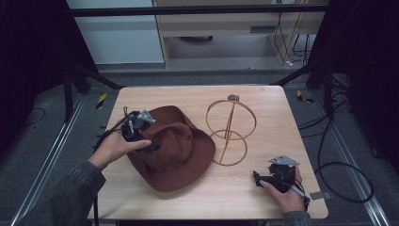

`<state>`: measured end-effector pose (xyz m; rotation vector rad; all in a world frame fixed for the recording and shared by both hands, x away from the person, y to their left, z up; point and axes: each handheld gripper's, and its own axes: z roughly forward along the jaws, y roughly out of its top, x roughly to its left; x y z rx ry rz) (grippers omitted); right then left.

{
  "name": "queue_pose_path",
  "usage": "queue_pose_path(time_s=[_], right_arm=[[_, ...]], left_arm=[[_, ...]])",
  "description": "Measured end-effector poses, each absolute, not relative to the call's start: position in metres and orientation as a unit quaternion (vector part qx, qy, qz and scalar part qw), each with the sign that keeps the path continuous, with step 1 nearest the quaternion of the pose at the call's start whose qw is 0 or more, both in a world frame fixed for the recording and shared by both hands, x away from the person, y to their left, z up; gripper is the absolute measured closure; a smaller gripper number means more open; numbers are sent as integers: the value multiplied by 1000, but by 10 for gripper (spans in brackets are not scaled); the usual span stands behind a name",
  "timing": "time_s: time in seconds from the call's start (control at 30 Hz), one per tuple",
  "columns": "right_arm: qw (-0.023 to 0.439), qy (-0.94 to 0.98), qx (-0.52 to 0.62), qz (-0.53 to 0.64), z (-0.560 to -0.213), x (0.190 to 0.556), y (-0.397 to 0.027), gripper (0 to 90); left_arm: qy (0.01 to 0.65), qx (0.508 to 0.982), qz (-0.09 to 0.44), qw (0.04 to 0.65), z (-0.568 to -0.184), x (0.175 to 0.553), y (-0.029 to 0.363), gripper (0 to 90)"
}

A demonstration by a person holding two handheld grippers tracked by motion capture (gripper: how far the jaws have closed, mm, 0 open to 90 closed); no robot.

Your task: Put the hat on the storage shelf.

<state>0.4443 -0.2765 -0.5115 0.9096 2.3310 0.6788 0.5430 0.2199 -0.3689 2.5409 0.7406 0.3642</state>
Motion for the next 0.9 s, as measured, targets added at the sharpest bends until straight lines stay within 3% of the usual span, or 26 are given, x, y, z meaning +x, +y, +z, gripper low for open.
queue_pose_path(time_s=[0.6,0.9], right_arm=[[269,866,337,254,-512,444,-277,7],[269,866,337,255,-512,444,-277,7]], left_arm=[[255,939,134,186,-377,565,189,85],[253,946,129,157,-393,571,178,188]])
